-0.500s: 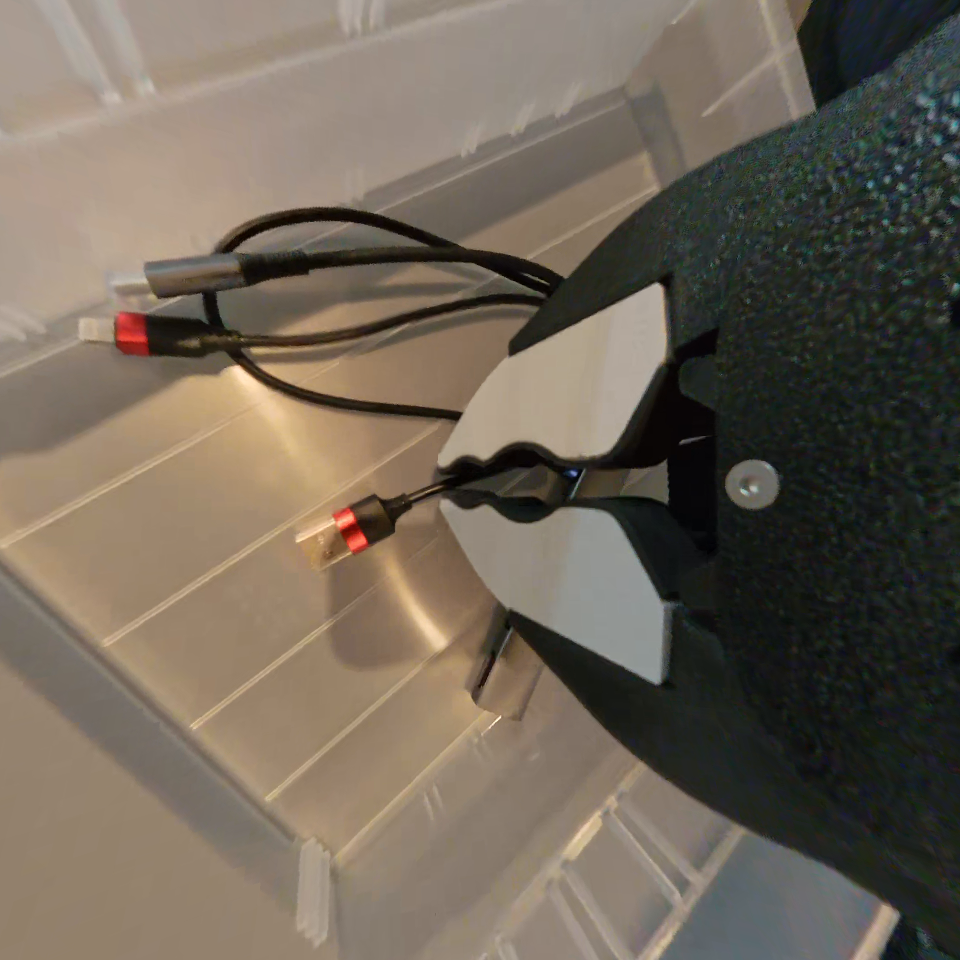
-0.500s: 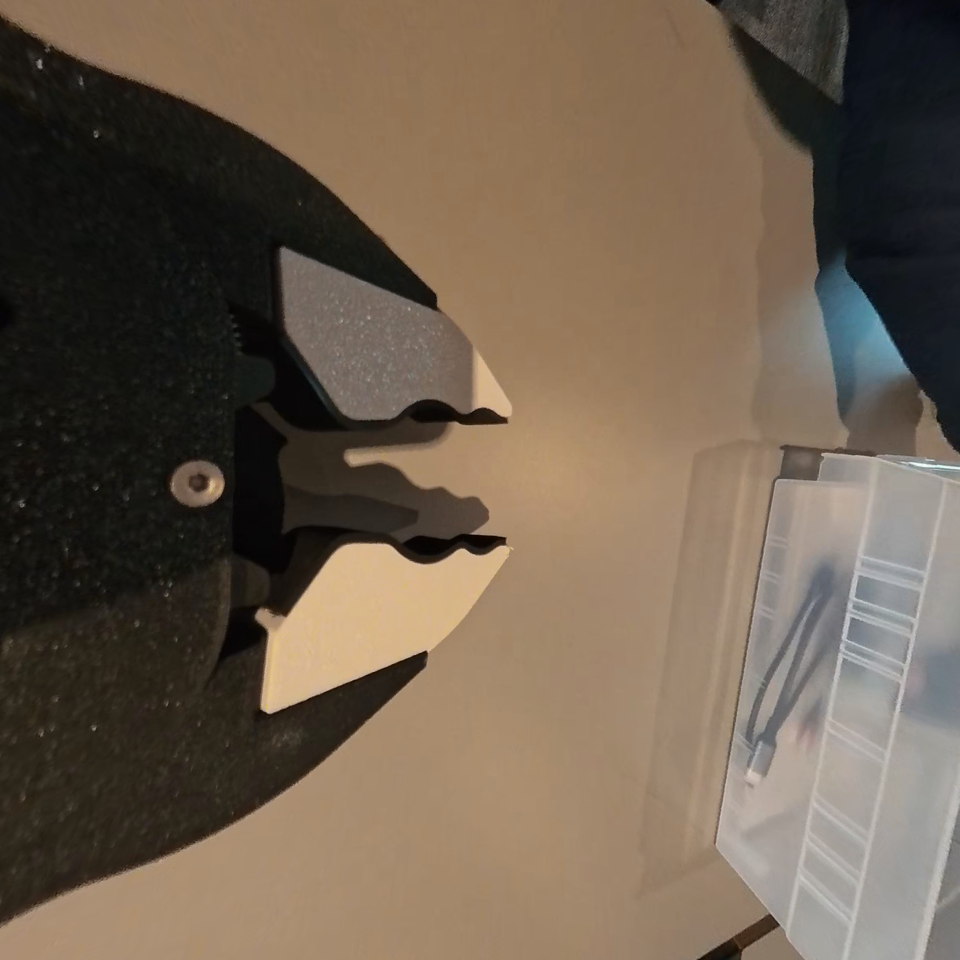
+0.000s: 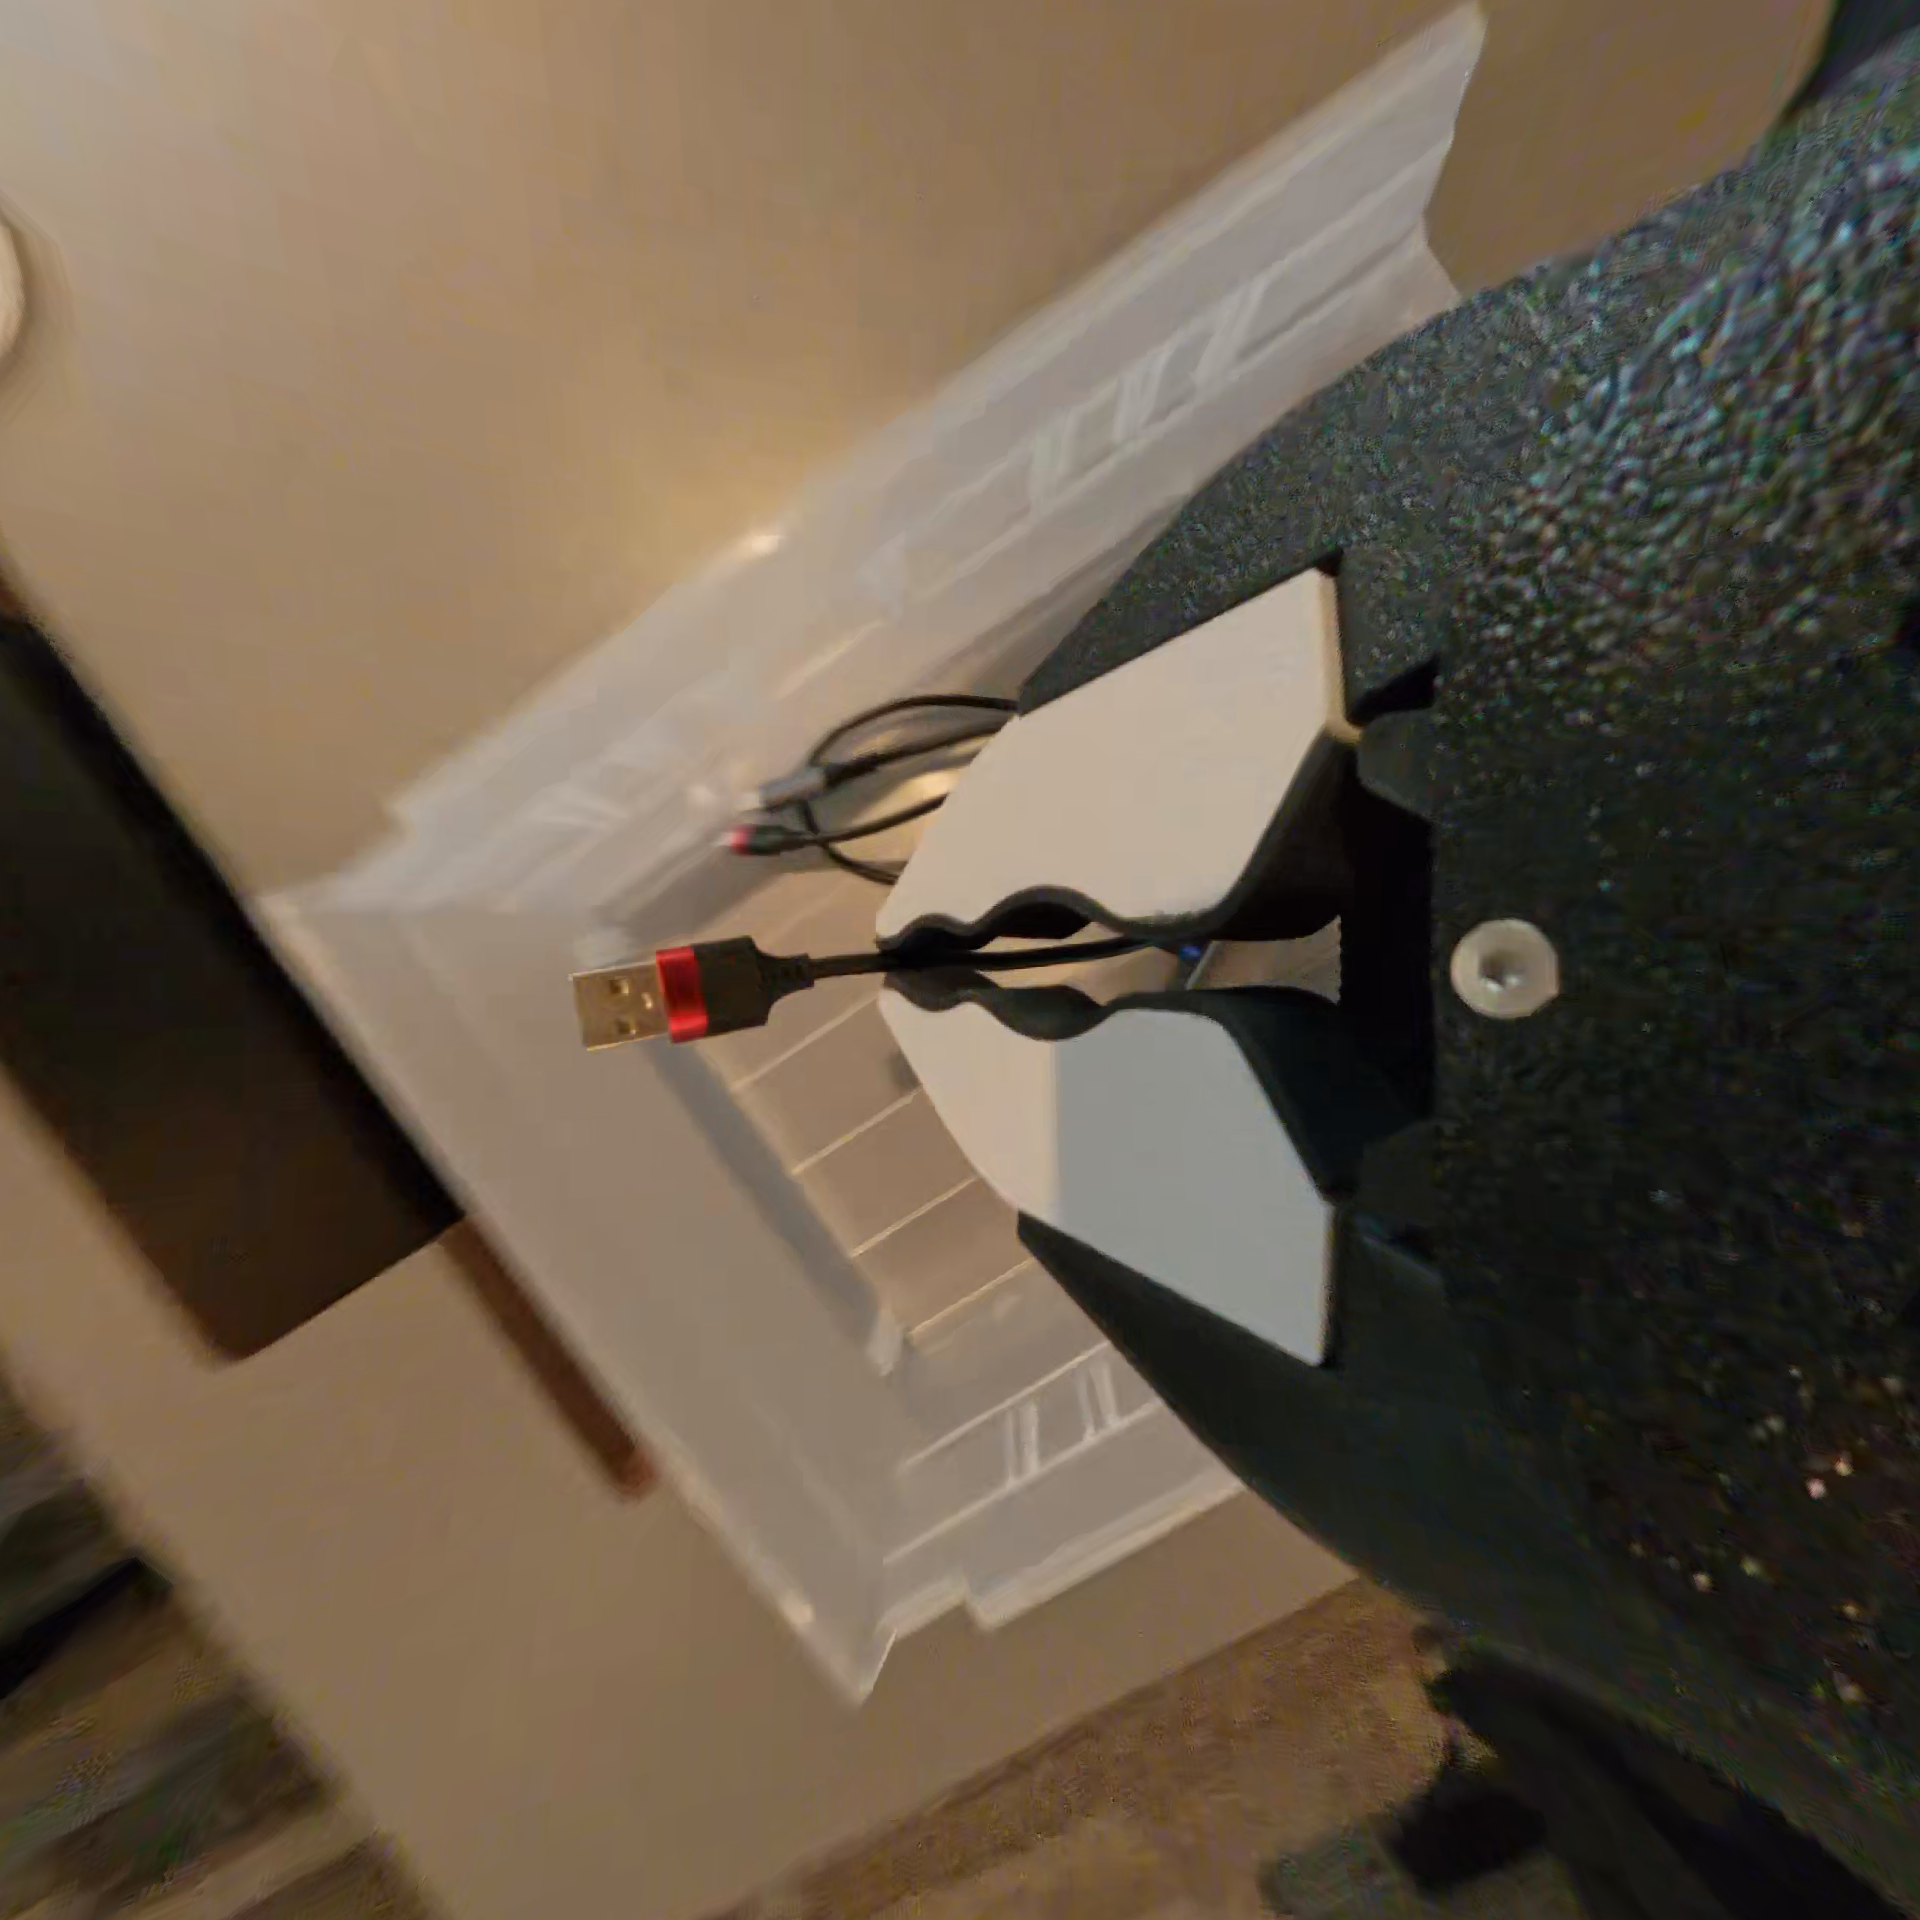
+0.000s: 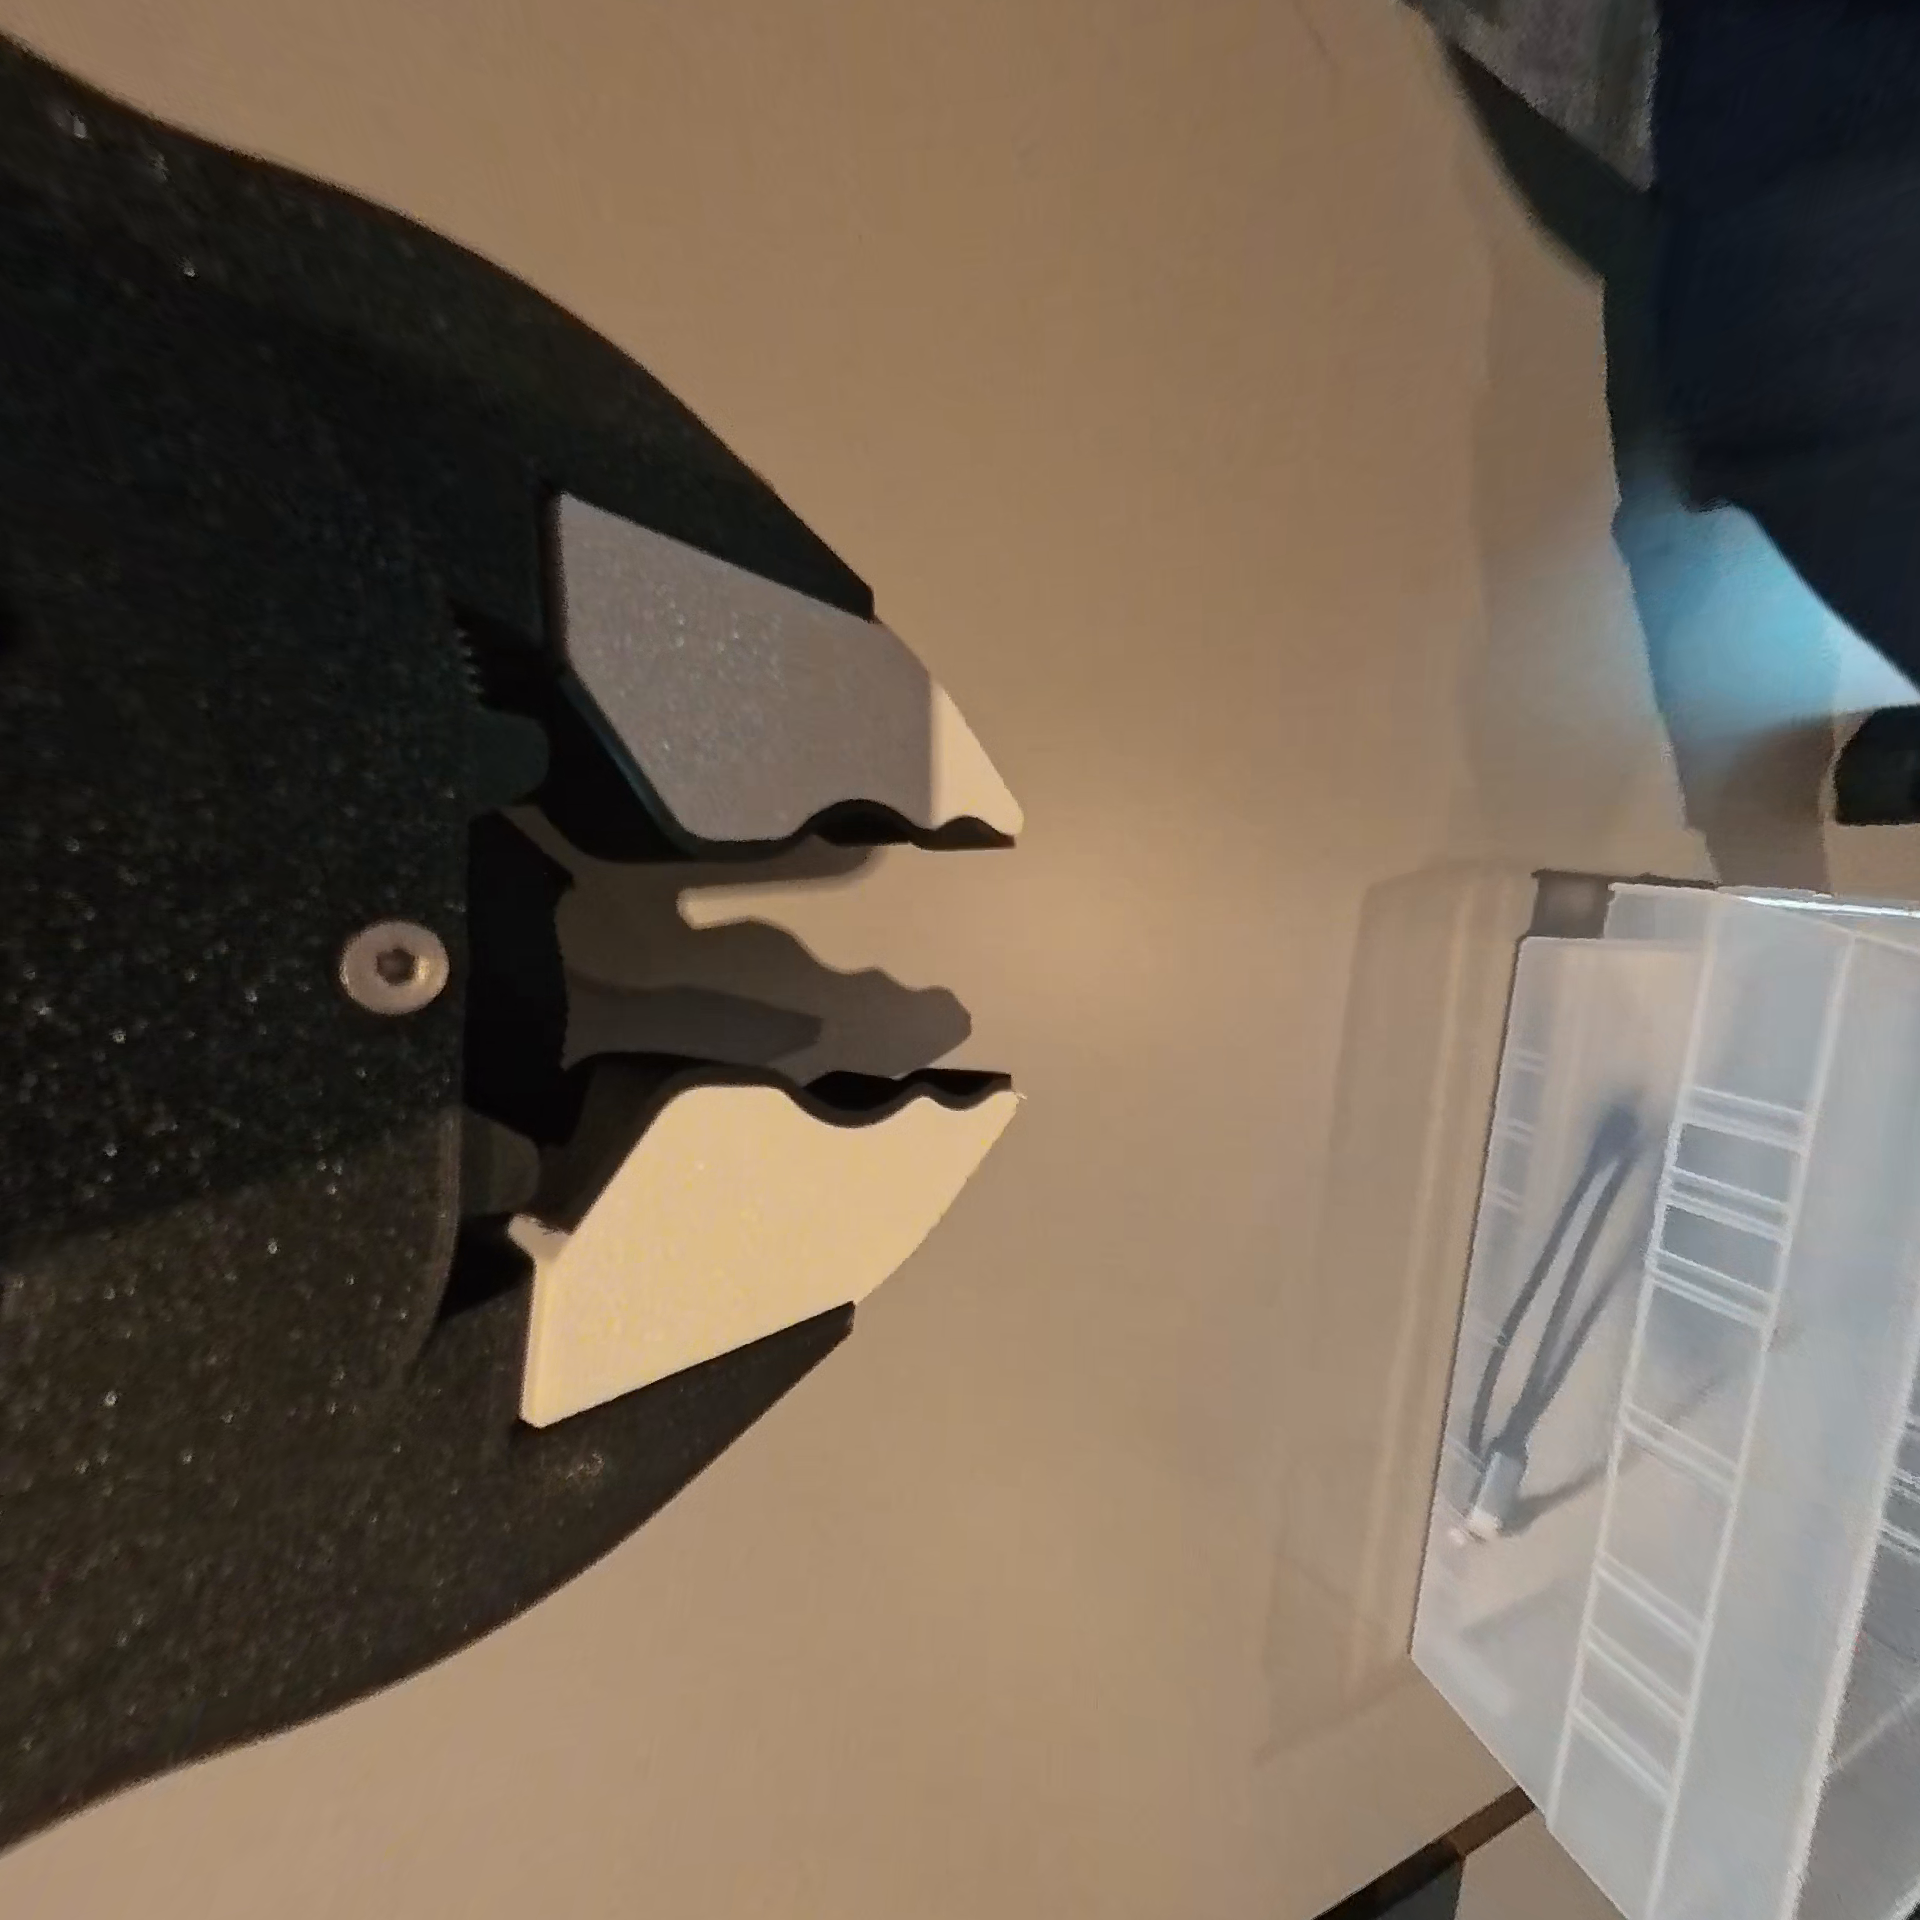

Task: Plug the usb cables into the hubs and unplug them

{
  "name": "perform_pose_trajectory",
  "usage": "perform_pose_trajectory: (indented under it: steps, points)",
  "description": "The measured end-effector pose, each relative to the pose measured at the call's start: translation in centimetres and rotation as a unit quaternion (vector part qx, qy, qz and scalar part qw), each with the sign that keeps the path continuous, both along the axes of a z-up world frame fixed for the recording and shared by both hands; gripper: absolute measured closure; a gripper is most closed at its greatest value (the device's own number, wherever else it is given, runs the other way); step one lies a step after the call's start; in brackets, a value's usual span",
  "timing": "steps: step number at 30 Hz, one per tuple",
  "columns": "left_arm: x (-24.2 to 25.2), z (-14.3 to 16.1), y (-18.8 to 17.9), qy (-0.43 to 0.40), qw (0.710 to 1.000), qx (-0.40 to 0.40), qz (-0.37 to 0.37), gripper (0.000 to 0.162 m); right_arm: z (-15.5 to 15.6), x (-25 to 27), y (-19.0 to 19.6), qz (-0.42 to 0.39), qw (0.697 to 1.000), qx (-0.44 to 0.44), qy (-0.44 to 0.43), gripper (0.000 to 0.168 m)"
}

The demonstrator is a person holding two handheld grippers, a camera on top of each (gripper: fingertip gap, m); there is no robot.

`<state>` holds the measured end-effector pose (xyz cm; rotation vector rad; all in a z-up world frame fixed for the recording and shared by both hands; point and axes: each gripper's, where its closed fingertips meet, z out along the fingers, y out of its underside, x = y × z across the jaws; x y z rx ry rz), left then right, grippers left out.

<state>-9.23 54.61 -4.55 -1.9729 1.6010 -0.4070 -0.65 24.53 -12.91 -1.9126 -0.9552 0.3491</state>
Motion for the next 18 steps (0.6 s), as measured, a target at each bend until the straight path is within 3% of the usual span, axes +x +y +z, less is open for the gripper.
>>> perform_pose_trajectory:
  steps: [4, 7, 12, 14, 18]
  points:
    - [1.3, 7.0, -1.6, -0.129, 0.99, 0.058, -0.012, 0.159, 1.0, -0.6, 1.2, -0.012, 1.0, 0.014, 0.016, 0.128]
    - [2.0, 12.3, -3.9, -0.233, 0.968, 0.092, -0.035, 0.159, 3.5, -1.7, 2.6, -0.024, 0.998, 0.037, 0.044, 0.128]
    - [3.7, 18.5, -9.5, -0.372, 0.916, 0.097, -0.111, 0.159, 9.5, -4.0, 5.4, -0.046, 0.979, 0.034, 0.196, 0.127]
    - [4.9, 19.9, -11.8, -0.412, 0.896, 0.084, -0.142, 0.159, 12.0, -4.4, 6.2, -0.044, 0.952, 0.004, 0.303, 0.124]
    - [8.1, 19.6, -16.3, -0.427, 0.877, 0.041, -0.214, 0.159, 16.3, -2.1, 7.6, -0.05, 0.857, -0.037, 0.512, 0.112]
